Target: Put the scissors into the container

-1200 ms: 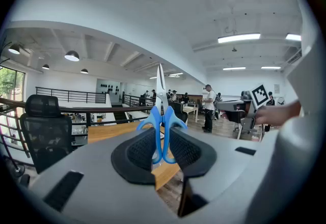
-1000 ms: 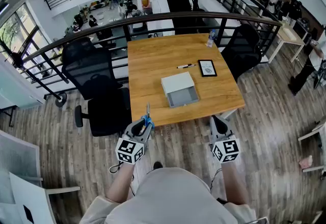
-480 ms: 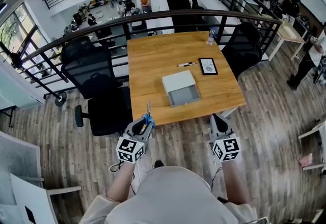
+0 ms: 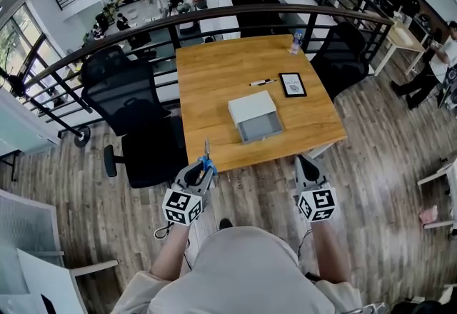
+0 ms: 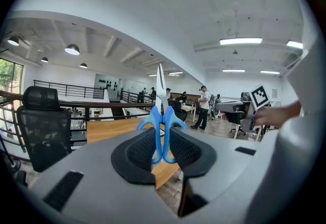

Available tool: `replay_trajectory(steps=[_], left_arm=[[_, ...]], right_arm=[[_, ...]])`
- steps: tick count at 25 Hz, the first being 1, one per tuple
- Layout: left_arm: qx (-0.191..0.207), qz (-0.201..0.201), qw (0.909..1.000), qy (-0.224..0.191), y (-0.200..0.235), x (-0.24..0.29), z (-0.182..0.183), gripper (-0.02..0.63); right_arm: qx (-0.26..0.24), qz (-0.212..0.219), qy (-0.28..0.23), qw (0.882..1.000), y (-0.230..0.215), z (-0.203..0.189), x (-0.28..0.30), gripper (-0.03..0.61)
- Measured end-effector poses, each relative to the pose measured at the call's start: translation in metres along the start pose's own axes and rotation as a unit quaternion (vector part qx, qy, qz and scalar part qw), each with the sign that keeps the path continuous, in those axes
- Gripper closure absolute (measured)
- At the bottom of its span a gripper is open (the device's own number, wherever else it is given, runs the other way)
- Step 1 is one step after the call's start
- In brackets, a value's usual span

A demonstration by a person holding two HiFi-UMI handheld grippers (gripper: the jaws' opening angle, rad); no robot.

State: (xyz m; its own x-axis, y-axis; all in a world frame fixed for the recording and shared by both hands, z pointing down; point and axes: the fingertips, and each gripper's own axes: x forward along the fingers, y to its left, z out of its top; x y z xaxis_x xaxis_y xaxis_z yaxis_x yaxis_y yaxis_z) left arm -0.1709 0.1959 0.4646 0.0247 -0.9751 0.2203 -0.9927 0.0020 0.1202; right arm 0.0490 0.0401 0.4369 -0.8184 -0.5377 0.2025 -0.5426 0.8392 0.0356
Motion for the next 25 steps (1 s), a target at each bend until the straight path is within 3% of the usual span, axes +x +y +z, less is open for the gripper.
replay_trajectory(steps=[13, 25], left_arm=[[-0.001, -0.039, 0.9992, 0.012, 0.038, -0.009, -0.017, 0.537], [-0.012, -0.044, 0.9988, 0.020, 0.044, -0.003, -0.028, 0.535]], right_arm=[[0.001, -0.030, 0.005, 1.000, 0.038, -0.005, 0.008, 0.575], [0.008, -0.034, 0.025, 0.999, 0.040, -0.019, 0.015, 0.575]])
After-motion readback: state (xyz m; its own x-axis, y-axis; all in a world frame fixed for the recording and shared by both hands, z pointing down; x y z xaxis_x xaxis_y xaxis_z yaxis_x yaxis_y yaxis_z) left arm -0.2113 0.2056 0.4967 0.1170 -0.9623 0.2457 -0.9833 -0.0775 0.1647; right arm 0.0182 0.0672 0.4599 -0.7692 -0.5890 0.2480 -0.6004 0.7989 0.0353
